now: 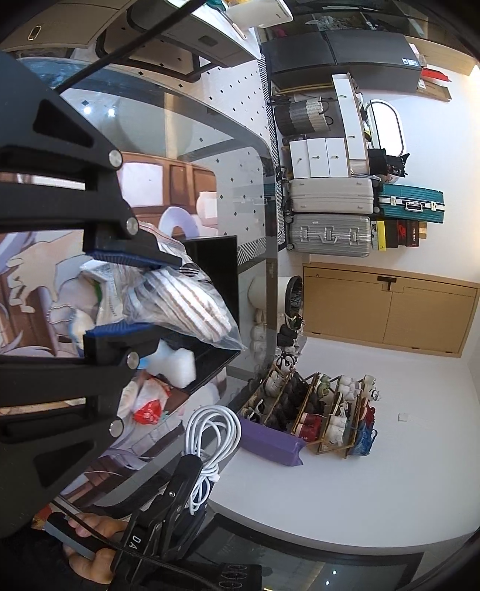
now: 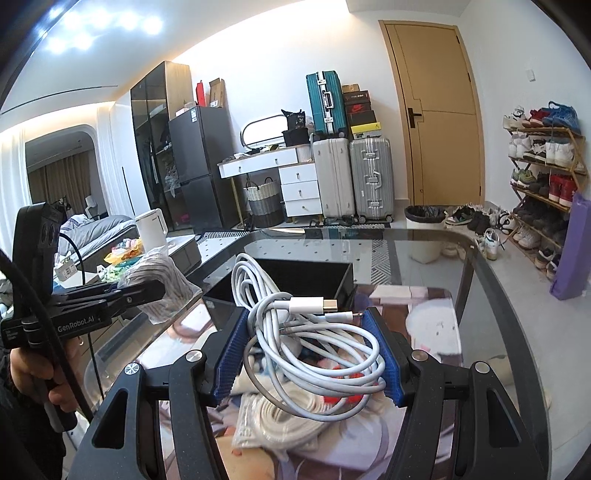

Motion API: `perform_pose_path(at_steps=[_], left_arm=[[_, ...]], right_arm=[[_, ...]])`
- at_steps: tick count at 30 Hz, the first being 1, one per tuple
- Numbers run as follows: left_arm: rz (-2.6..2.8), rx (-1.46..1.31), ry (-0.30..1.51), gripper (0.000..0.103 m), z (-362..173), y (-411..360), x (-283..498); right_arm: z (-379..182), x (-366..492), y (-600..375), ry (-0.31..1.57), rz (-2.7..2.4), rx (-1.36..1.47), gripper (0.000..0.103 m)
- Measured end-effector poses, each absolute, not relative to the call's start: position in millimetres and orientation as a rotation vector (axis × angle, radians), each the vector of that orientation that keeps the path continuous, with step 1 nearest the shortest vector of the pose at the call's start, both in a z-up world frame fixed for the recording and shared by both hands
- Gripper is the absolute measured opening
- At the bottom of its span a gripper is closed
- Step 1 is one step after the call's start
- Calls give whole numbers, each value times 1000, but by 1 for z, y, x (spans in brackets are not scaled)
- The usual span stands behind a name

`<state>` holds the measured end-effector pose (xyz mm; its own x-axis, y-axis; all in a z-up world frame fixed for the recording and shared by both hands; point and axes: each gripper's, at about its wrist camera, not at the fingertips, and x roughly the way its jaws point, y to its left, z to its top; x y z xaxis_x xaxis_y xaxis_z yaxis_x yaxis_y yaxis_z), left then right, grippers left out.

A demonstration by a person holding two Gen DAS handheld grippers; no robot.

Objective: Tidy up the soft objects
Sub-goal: 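Carry the sock bag with the left tool and cable with the right tool over the black box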

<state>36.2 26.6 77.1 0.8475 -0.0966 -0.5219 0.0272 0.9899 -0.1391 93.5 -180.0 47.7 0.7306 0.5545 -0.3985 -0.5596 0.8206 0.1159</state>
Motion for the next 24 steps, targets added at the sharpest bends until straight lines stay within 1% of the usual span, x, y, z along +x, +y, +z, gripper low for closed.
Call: perform_pose_path(at_steps=[11,24], left_arm=[[-61,-146,557,23,77,31,62],[-42,-148,572,24,71,30,93]], right_arm=[[58,129,-160,452,637,-49,63],[56,159,-132,486,651,-102,63]])
